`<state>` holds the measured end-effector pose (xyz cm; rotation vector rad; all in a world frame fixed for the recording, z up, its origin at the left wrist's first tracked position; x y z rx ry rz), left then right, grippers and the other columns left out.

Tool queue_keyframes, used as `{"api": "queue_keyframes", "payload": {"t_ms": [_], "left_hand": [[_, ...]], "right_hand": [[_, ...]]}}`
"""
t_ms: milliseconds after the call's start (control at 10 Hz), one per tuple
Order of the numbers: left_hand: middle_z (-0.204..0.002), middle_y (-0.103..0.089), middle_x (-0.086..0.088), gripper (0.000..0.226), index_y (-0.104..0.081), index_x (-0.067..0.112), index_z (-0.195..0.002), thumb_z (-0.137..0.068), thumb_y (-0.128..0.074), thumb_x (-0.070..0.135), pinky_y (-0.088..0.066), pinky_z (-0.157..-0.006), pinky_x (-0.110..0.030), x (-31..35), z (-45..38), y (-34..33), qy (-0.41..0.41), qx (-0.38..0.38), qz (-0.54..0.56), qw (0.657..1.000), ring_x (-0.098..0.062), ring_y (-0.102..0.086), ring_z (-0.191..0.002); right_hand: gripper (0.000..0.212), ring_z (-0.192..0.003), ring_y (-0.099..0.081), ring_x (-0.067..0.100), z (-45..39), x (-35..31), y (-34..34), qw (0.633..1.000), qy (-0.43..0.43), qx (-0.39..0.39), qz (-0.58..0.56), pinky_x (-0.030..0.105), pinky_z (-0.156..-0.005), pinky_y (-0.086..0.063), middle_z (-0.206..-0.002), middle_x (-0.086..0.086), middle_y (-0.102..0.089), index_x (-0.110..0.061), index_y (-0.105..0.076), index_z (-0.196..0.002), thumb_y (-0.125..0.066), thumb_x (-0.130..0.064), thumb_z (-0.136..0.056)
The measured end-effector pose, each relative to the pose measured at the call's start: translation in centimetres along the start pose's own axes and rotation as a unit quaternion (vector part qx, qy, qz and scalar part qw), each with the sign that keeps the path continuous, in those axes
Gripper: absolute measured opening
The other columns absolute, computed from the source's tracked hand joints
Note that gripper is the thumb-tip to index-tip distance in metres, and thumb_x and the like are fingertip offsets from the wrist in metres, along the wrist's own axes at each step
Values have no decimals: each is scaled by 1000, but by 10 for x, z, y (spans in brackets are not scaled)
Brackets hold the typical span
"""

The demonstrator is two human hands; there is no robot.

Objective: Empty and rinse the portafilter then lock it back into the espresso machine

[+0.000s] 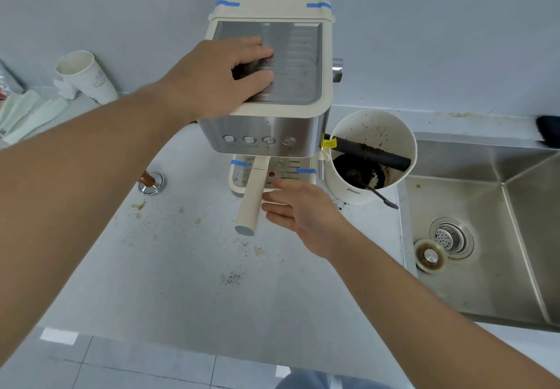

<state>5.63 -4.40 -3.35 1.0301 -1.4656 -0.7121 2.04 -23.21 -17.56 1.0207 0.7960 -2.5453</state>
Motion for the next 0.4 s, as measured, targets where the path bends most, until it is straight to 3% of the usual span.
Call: {"api": "queue_keyframes", "payload": {"t_ms": [100,200,300,400], "left_hand": [[-122,-66,2,33,-65,28,-119,-90,-57,42,-32,-86,-15,9,8,1,4,11,13,1000,-8,-55,-105],[-116,-66,11,30,-68,29,-113,-87,-60,42,-32,-81,-2,18,26,-3,15,24,44,999,-3,-55,-104],[-98,-68,14,21,-70,25,-102,-86,-64,36,-35,-72,3,29,41,-5,21,38,84,995,6,-52,-84],[-86,-66,32,26,-70,36,-108,-84,-66,42,-39,-64,-2,39,52,-4,58,53,133,988,17,-57,-81]], "right_hand": [[23,-97,-75,23,11,-14,18,999,6,31,-31,34,-84,-61,-108,8,-77,-12,-64,-119,-65,-13,-96],[19,-96,-76,22,25,-30,25,997,31,27,-61,37,-87,-58,-103,4,-80,-15,-68,-115,-60,-22,-99],[18,-97,-75,22,41,-48,26,995,64,18,-74,36,-85,-60,-103,6,-79,-16,-70,-112,-58,-21,-100],[21,-96,-75,28,63,-68,31,991,98,25,-84,39,-84,-61,-105,9,-79,-13,-71,-115,-59,-19,-98]]}}
Point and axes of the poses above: each hand's wrist, its own z-axis away from the middle knuckle, its own y-axis out of the back of the hand, x = y × z, the point moved 3 cm from there along -z, towards the middle knuckle
